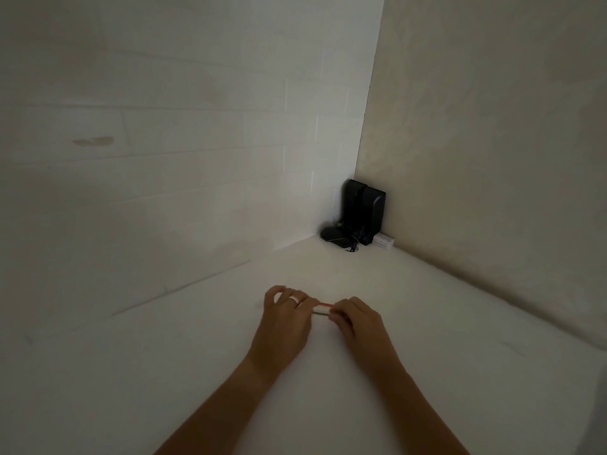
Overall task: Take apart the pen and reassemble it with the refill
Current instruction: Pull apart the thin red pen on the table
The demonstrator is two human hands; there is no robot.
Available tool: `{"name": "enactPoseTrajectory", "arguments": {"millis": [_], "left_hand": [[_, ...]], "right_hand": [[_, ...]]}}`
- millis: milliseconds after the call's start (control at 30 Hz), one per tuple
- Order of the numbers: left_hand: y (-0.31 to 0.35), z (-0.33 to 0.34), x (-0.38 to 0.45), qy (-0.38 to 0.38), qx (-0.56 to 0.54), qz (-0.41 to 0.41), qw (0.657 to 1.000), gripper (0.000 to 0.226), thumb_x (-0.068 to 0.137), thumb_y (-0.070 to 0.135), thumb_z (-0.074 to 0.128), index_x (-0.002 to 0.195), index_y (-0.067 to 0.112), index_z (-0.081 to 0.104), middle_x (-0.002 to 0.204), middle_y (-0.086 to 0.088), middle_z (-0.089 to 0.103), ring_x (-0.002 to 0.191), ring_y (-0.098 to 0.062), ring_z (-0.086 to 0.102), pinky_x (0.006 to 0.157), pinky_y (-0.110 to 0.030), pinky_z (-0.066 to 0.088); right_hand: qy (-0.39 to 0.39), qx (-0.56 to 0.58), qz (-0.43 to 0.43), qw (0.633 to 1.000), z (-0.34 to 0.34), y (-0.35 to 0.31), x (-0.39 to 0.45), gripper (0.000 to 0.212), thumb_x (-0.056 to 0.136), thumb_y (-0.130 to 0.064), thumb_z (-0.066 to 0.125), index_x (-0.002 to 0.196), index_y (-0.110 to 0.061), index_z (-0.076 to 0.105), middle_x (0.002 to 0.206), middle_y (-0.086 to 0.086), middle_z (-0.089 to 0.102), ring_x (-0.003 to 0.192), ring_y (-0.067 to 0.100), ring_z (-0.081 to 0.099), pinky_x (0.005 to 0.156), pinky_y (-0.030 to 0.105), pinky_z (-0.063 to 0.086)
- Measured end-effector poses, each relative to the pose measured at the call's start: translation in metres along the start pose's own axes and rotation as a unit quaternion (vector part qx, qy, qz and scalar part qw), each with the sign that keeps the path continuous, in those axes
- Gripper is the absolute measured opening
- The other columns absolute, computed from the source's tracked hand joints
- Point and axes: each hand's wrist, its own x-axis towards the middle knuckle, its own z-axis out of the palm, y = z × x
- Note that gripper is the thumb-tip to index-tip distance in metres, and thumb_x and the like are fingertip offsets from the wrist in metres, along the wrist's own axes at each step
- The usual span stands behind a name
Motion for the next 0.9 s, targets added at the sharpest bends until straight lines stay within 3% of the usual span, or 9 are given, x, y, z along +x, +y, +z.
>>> {"name": "enactPoseTrajectory", "arguments": {"millis": [100,233,333,467,700,900], "left_hand": [[0.007,0.003,-0.004,-0.038,-0.001,0.042,0.998,0.025,0.084,0.012,0.062,0.107,0.022,0.067,0.103,0.006,0.069,0.098,-0.015,0.060,0.094,-0.033,0.042],[0.006,0.002,0.000,-0.034,0.003,-0.036,0.999,0.023,0.077,0.004,0.068,0.092,0.022,0.068,0.083,0.002,0.068,0.077,-0.017,0.061,0.074,-0.029,0.046],[0.002,-0.006,-0.001,-0.027,0.008,-0.089,0.996,0.029,0.072,-0.001,0.069,0.092,0.019,0.067,0.084,0.000,0.068,0.076,-0.020,0.062,0.072,-0.033,0.051],[0.005,-0.004,-0.004,-0.035,-0.004,-0.058,0.998,0.027,0.075,0.003,0.072,0.097,0.018,0.067,0.091,-0.001,0.069,0.082,-0.020,0.062,0.073,-0.032,0.051],[0.007,-0.002,0.003,-0.031,-0.046,-0.103,0.993,0.020,0.079,0.002,0.070,0.089,0.020,0.066,0.081,0.002,0.064,0.073,-0.017,0.058,0.063,-0.029,0.049],[0.008,0.003,0.001,-0.041,-0.061,-0.098,0.992,0.020,0.080,0.002,0.070,0.094,0.017,0.071,0.089,0.001,0.064,0.076,-0.016,0.060,0.067,-0.024,0.047]], "right_hand": [[-0.007,0.021,-0.018,1.000,-0.001,-0.003,-0.001,0.009,0.094,-0.021,0.060,0.092,-0.017,0.067,0.083,-0.003,0.062,0.075,0.008,0.057,0.070,0.023,0.046],[0.005,0.017,-0.004,1.000,-0.004,-0.005,-0.003,0.009,0.096,-0.024,0.058,0.095,-0.020,0.067,0.085,-0.007,0.063,0.077,0.006,0.058,0.071,0.016,0.046],[0.011,0.008,0.030,0.999,-0.007,-0.004,-0.001,0.012,0.098,-0.023,0.055,0.091,-0.021,0.065,0.083,-0.008,0.063,0.076,0.006,0.058,0.072,0.011,0.041],[-0.012,0.013,0.034,0.999,-0.006,-0.006,0.001,0.014,0.098,-0.022,0.054,0.086,-0.024,0.061,0.074,-0.016,0.056,0.072,0.002,0.055,0.067,0.009,0.038],[0.001,0.018,0.058,0.998,-0.006,-0.004,0.000,0.027,0.101,-0.025,0.046,0.077,-0.021,0.057,0.067,-0.006,0.057,0.062,0.013,0.052,0.058,0.024,0.039],[-0.007,0.015,0.063,0.998,-0.003,0.000,0.002,0.030,0.102,-0.028,0.043,0.077,-0.019,0.058,0.066,-0.007,0.053,0.059,0.009,0.048,0.055,0.018,0.033]]}}
